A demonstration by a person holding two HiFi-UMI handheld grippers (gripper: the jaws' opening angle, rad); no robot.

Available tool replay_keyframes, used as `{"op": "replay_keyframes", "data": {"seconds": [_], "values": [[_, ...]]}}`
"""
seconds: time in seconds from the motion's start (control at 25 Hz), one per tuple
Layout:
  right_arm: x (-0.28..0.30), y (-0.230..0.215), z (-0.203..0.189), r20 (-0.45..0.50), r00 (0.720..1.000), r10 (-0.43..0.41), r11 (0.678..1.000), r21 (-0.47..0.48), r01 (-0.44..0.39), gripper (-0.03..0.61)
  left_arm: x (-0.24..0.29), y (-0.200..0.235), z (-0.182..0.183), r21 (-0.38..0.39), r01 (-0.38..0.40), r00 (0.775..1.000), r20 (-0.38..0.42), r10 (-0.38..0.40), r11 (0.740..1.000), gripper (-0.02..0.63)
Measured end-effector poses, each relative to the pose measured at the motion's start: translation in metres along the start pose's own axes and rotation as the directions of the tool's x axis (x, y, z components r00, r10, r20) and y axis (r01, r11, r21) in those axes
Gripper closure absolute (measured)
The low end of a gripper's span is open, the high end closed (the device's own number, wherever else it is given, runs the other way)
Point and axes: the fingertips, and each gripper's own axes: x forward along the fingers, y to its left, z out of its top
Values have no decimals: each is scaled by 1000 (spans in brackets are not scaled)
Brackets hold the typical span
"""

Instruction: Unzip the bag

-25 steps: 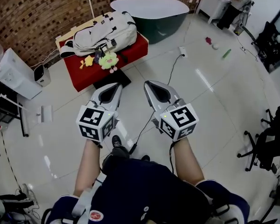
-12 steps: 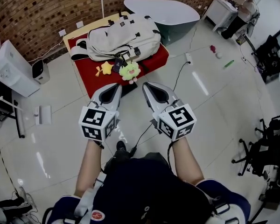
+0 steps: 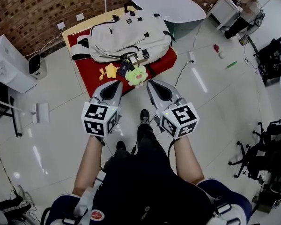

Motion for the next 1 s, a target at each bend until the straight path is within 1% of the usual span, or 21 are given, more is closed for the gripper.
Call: {"op": "replay_keyframes", "data": {"seconds": [0.12, 0.28, 0.44, 0.64, 0.84, 0.88, 0.92, 0.96, 1.0], "values": [[26, -18, 2, 12, 1000, 25, 1000, 3, -25, 572, 21, 21, -3, -8, -52, 998, -21, 52, 999, 611], [66, -48, 9, 27, 997, 74, 997, 2, -74, 573, 56, 46, -4, -12, -98, 994, -54, 98, 995, 609], [108, -73, 4, -11, 988, 152, 988, -19, -152, 572, 92, 64, -9, -26, -153, 983, -107, 149, 988, 609], [152, -95, -11, -87, 960, 266, 962, -34, -270, 572, 132, 76, -28, -47, -216, 958, -203, 202, 975, 609], [184, -104, -18, -112, 921, 373, 925, -31, -379, 572, 160, 91, -50, -48, -292, 919, -290, 266, 955, 609], [190, -105, -19, -121, 913, 389, 918, -31, -395, 573, 164, 93, -53, -54, -304, 913, -303, 274, 951, 605], [194, -104, -21, -132, 907, 401, 913, -30, -408, 572, 168, 95, -57, -64, -312, 908, -315, 278, 948, 556], [198, -103, -23, -142, 901, 410, 908, -30, -418, 573, 171, 96, -62, -75, -318, 904, -326, 278, 945, 540], [201, -102, -24, -151, 897, 416, 905, -31, -425, 572, 175, 98, -66, -84, -324, 900, -336, 279, 942, 511]]}}
